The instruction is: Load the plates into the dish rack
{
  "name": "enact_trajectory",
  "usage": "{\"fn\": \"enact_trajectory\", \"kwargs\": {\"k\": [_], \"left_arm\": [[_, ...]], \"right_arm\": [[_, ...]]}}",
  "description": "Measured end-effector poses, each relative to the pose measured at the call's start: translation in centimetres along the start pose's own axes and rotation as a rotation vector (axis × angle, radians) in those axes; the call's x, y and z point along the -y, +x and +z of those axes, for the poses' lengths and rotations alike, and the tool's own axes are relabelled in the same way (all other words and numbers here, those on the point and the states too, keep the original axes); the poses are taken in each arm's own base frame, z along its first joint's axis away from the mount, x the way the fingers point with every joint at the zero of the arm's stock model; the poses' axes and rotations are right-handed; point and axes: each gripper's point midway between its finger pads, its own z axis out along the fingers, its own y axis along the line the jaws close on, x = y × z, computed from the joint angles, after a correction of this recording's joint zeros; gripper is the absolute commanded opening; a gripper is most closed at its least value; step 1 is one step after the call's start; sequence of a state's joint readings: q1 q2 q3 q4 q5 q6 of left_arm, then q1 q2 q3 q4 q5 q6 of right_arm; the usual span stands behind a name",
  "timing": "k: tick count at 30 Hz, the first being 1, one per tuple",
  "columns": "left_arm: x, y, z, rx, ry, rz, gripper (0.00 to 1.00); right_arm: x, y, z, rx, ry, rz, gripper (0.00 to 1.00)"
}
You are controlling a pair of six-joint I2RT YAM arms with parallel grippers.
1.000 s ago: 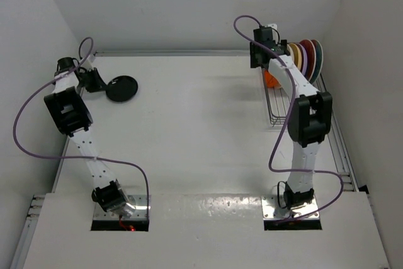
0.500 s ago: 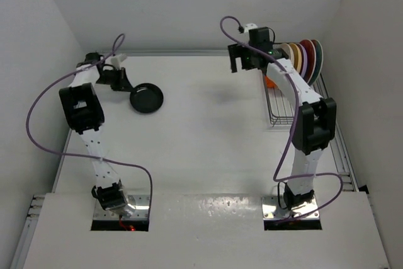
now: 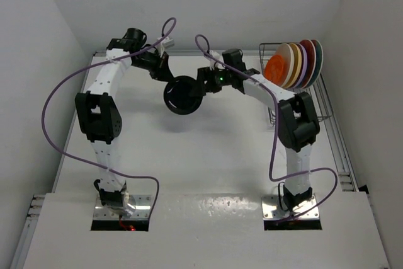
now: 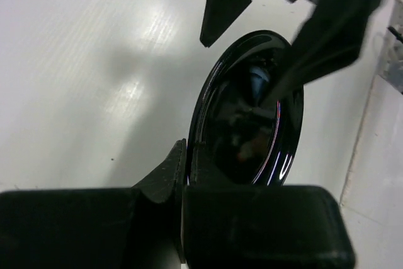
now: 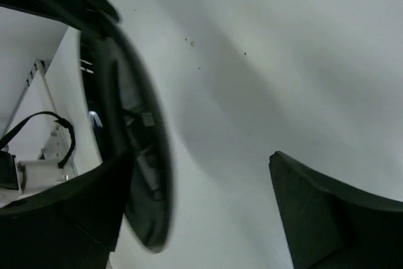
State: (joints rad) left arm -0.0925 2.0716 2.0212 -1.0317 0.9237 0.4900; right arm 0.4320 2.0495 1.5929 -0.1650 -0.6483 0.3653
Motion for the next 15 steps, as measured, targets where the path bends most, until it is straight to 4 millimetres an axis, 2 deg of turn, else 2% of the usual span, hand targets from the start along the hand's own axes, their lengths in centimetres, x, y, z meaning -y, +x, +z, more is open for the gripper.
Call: {"fn": "enact_trajectory", "kwargs": {"k": [1,3,4,6,8,9,12,13,14,15], "left_arm": [[0.5,0.0,-0.2,-0.002,0.015,-0.002,0.00],[1.3,0.1,-0.5,-0.001,0.036,-0.003,0.00],[1.5,0.1,-0.6,-0.002,0.042,-0.004,0.00],[1.9,0.0,-0.7,-0.001,0.050,-0.006,0.00],[2.6,0.1,-0.6,-0.007,0.054,-0.008,0.04],[3.0,0.0,-0.6,-0.008,0.059,-0.012,0.15],[4.5,-0.8,-1.0,0.001,0.059,-0.005,0.25],[5.0,-1.2,-1.1,0.005,0.057,0.009,0.40],[5.3,-1.6,-1.2,0.010,0.052,0.023,0.49],[5.4,-1.7,-1.3,0.011,0.042,0.020,0.63]], "right_arm": [[0.2,1.0,0.1,-0.015,-0.009,0.019,0.68],[0.3,3.1,-0.2,-0.045,-0.019,0.056,0.46],[0.0,4.1,-0.4,-0.059,-0.032,0.077,0.22],[-0.8,4.9,-1.0,-0.063,-0.052,0.091,0.04],[-1.8,5.1,-1.9,-0.052,-0.052,0.092,0.00],[-2.2,5.1,-2.5,-0.039,-0.048,0.094,0.00],[-3.2,4.7,-4.2,0.014,-0.030,0.072,0.00],[-3.4,4.6,-4.7,0.031,-0.022,0.066,0.00],[-3.6,4.5,-5.2,0.050,-0.015,0.060,0.00],[-3.7,4.3,-5.7,0.071,-0.007,0.053,0.00]]}}
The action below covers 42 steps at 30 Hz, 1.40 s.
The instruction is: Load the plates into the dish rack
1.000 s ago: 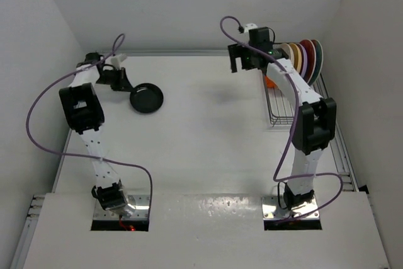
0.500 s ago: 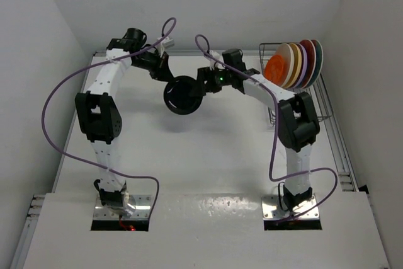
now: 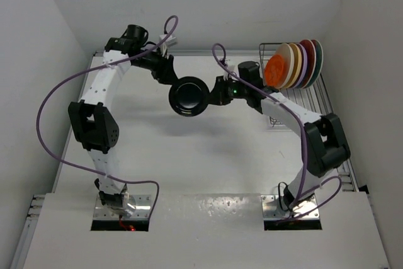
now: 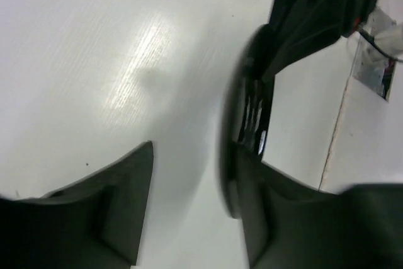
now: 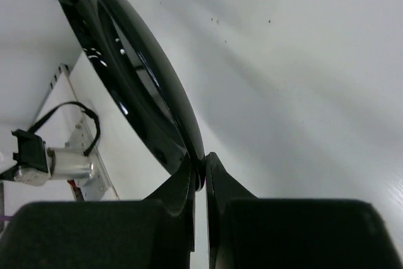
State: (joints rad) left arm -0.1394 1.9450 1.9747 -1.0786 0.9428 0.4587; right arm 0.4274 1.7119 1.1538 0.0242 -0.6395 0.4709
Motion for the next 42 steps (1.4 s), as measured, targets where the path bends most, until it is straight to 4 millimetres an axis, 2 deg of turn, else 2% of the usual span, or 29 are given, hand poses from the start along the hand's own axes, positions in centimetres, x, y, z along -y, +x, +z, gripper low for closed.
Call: {"fn": "enact_trajectory", "kwargs": {"k": [2,3,6,8,10,14,16,19,21,25,30,37,42], "left_arm": [[0.1,-0.5,-0.7,0.010,-0.034,0.011,0.95],[-0.2,-0.6,-1.0,0.010,-0.058,0.006,0.98],[-2.3,-0.4,-2.1,0.012,-0.150,-0.039,0.99],[-4.3,-0.1,-3.3,0.012,-0.236,-0.071,0.99],[-7.1,0.3,-5.3,0.016,-0.362,-0.112,0.99],[-11.9,1.9,-9.7,0.029,-0.583,-0.195,0.99],[-13.5,3.2,-11.2,0.026,-0.648,-0.236,0.99],[-14.8,5.7,-12.4,0.003,-0.701,-0.305,0.99],[-15.1,6.5,-12.6,-0.006,-0.711,-0.328,0.99],[-15.5,6.7,-13.4,0.006,-0.724,-0.334,0.99],[-16.0,7.1,-14.1,0.028,-0.719,-0.353,0.99],[-17.0,8.5,-14.0,0.032,-0.698,-0.407,0.99],[-17.2,8.9,-13.6,0.030,-0.681,-0.420,0.99]], "right_arm": [[-0.3,-0.5,-0.9,0.035,0.016,-0.009,0.00],[-0.3,-0.9,-1.2,0.051,0.031,-0.011,0.00],[0.7,-2.6,-2.5,0.101,0.122,-0.017,0.00],[2.6,-4.1,-3.7,0.136,0.243,-0.010,0.00],[5.2,-6.4,-5.7,0.191,0.404,-0.011,0.00],[11.0,-11.7,-12.8,0.345,0.780,-0.003,0.00],[13.4,-13.5,-16.6,0.424,0.966,0.006,0.00],[16.4,-15.3,-21.9,0.519,1.231,0.022,0.00],[18.0,-15.6,-23.3,0.536,1.351,0.024,0.00],[21.5,-15.1,-23.1,0.505,1.500,0.024,0.00],[25.3,-12.1,-21.6,0.397,1.606,0.022,0.00],[26.4,-10.3,-21.5,0.370,1.654,0.029,0.00],[27.2,-8.9,-20.5,0.343,1.629,0.049,0.00]]}}
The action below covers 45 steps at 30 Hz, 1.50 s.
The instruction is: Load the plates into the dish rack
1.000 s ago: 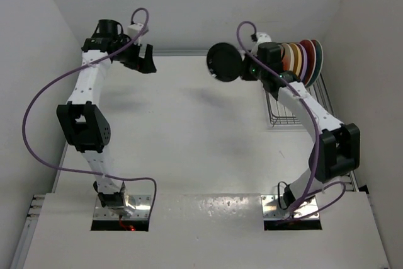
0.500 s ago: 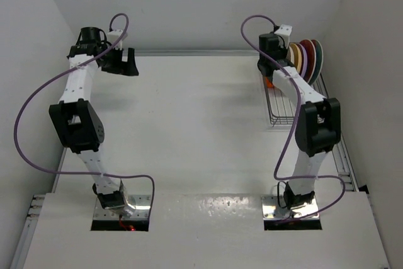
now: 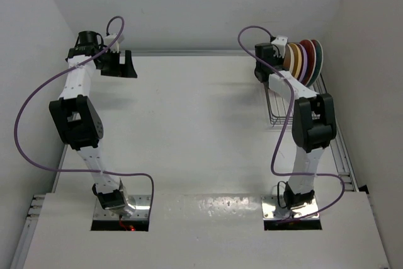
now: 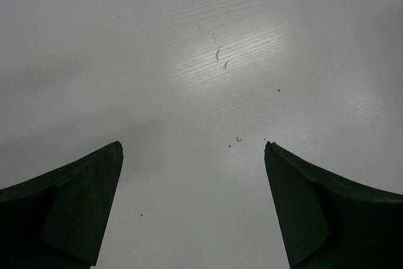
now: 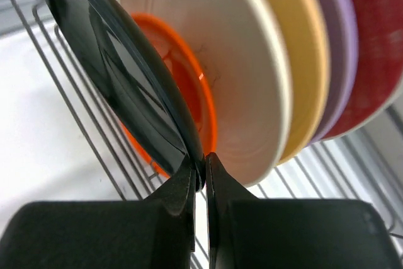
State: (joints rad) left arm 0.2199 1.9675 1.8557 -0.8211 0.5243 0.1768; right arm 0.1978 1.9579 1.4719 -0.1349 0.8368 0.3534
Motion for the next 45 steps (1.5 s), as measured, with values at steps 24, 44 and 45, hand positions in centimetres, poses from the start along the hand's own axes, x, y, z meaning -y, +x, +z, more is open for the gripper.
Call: {"fn": "enact_trajectory", "kwargs": {"k": [24,44,45], "left_arm": [[0.1,0.1,0.3,-0.003,0.013,-0.006,0.99],[-0.2,-0.1,-0.3,0.002,-0.020,0.007,0.99],[-0.2,-0.1,-0.5,0.004,-0.027,0.012,0.99]], "right_arm": [[-1.3,4.2,0.5,-0.097,-0.039,0.044,0.43],[5.9,-8.6,-9.3,0.111,-0.359,0.312,1.00],[6.9,-8.7,-9.4,0.105,-0.375,0.346,1.00]]}}
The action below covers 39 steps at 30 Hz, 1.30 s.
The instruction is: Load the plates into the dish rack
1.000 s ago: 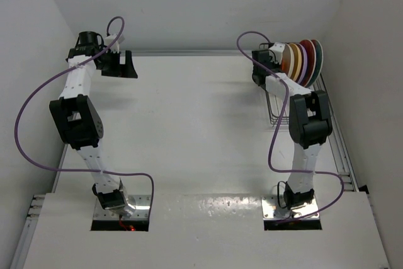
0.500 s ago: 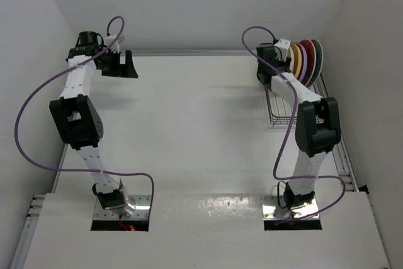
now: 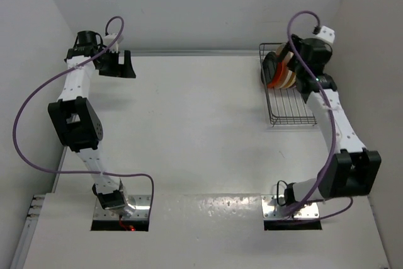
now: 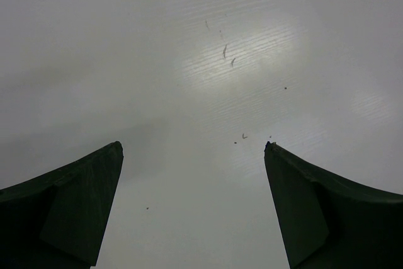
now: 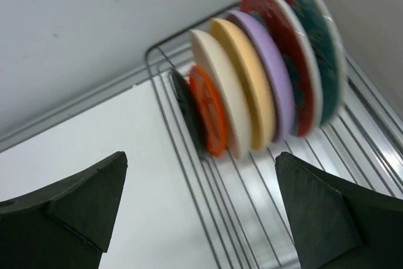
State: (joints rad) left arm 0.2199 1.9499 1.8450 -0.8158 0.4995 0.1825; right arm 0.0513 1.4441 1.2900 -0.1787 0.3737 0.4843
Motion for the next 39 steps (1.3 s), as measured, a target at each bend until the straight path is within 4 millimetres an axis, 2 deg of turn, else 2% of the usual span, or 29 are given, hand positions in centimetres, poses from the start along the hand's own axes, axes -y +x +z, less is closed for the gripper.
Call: {"fn": "enact_trajectory", "kwargs": {"k": [4,7,9,11,13,16,18,21,24,30,39], "left_arm": [[0.2,0.5,-1.2,-0.003,-0.034,0.008,0.99],[0.0,1.4,-1.8,-0.019,-0.075,0.022,0.99],[0.0,2.4,-2.0,-0.043,-0.106,0.029,0.99],[0.3,3.6,-1.9,-0.073,-0.128,0.045,0.99],[1.3,5.0,-1.6,-0.110,-0.137,0.072,0.99],[3.6,7.0,-0.4,-0.170,-0.134,0.142,0.99],[5.6,8.8,0.4,-0.218,-0.116,0.197,0.99],[8.6,11.7,1.5,-0.293,-0.076,0.272,0.99],[10.7,13.1,2.2,-0.333,-0.046,0.326,0.99],[13.4,12.9,2.9,-0.327,-0.027,0.412,0.99],[14.5,12.9,3.2,-0.322,-0.016,0.439,0.99]], "right_arm": [[5.5,1.1,-2.2,-0.058,0.049,0.130,1.00],[10.4,5.4,-4.1,-0.172,0.143,0.227,1.00],[12.5,8.8,-5.3,-0.263,0.185,0.283,1.00],[14.2,12.9,-6.9,-0.367,0.217,0.342,1.00],[14.9,16.5,-8.5,-0.455,0.231,0.383,1.00],[15.0,20.1,-11.2,-0.556,0.236,0.415,1.00],[14.9,20.5,-12.4,-0.572,0.234,0.419,1.00],[14.7,20.1,-13.3,-0.556,0.224,0.415,1.00],[14.6,20.4,-14.3,-0.559,0.217,0.410,1.00],[14.8,23.0,-16.7,-0.595,0.216,0.409,1.00],[14.6,22.8,-17.7,-0.573,0.199,0.403,1.00]]}}
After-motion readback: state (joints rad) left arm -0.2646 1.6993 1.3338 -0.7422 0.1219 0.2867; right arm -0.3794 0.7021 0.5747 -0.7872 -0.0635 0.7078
